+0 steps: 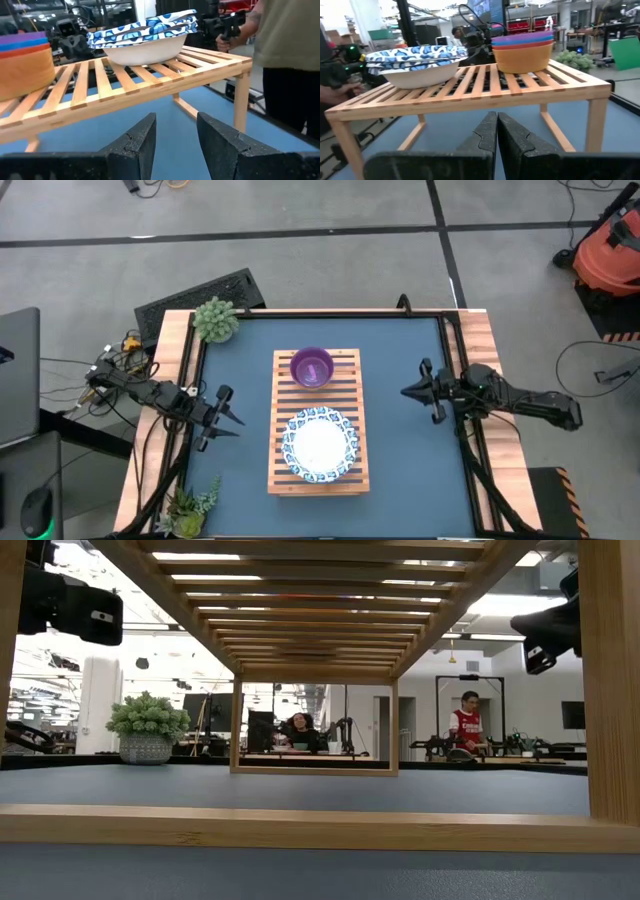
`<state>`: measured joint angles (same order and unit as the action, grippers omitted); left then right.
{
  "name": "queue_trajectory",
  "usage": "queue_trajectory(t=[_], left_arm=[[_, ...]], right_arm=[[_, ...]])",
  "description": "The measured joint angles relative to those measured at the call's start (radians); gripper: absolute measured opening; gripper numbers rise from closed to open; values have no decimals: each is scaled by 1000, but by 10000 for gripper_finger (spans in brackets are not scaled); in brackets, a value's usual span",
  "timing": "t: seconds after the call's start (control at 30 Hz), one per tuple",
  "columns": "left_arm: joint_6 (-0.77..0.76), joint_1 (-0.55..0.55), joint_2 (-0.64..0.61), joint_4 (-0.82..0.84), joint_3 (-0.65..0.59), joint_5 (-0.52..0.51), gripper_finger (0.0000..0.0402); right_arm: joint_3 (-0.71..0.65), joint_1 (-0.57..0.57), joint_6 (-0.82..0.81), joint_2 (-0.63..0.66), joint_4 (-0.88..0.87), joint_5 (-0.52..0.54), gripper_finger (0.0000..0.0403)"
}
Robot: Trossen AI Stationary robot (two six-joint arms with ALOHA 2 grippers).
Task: Place and stack bowls onto a shelf
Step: Return to Home Position
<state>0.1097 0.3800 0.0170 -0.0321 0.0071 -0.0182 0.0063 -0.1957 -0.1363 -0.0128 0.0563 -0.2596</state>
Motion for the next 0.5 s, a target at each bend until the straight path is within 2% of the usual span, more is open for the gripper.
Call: queue_trajectory(t=[0.13,0.3,0.5], left_arm=[[-27,0,0,0,0,3,138],[86,0,0,0,0,-4,140],[57,0,0,-1,0,-5,140]], right_arm=[[0,-21,-31,0,0,0,42],[-1,-23,-58,0,0,0,42],[-1,-21,-81,0,0,0,42]])
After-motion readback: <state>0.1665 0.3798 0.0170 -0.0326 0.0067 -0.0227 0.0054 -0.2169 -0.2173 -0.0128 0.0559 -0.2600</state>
